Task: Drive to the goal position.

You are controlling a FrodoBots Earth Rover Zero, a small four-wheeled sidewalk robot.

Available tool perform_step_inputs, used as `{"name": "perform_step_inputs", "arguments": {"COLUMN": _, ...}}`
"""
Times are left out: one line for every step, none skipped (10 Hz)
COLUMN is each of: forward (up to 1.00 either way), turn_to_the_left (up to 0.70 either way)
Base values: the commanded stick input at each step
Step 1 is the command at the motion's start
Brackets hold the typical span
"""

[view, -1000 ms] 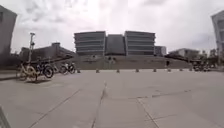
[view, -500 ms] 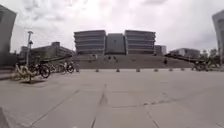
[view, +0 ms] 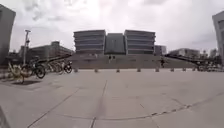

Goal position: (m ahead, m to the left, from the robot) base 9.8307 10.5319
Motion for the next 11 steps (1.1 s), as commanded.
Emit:
{"name": "perform_step_inputs", "arguments": {"forward": 0.7, "turn_to_the_left": 0.05}}
{"name": "perform_step_inputs", "arguments": {"forward": 0.7, "turn_to_the_left": 0.11}}
{"name": "perform_step_inputs", "arguments": {"forward": 0.7, "turn_to_the_left": 0.13}}
{"name": "perform_step_inputs", "arguments": {"forward": 0.7, "turn_to_the_left": 0.05}}
{"name": "perform_step_inputs", "arguments": {"forward": 0.7, "turn_to_the_left": 0.0}}
{"name": "perform_step_inputs", "arguments": {"forward": 0.7, "turn_to_the_left": 0.02}}
{"name": "perform_step_inputs", "arguments": {"forward": 0.7, "turn_to_the_left": 0.09}}
{"name": "perform_step_inputs", "arguments": {"forward": 0.7, "turn_to_the_left": 0.09}}
{"name": "perform_step_inputs", "arguments": {"forward": 0.7, "turn_to_the_left": 0.01}}
{"name": "perform_step_inputs", "arguments": {"forward": 0.7, "turn_to_the_left": 0.0}}
{"name": "perform_step_inputs", "arguments": {"forward": 0.7, "turn_to_the_left": 0.0}}
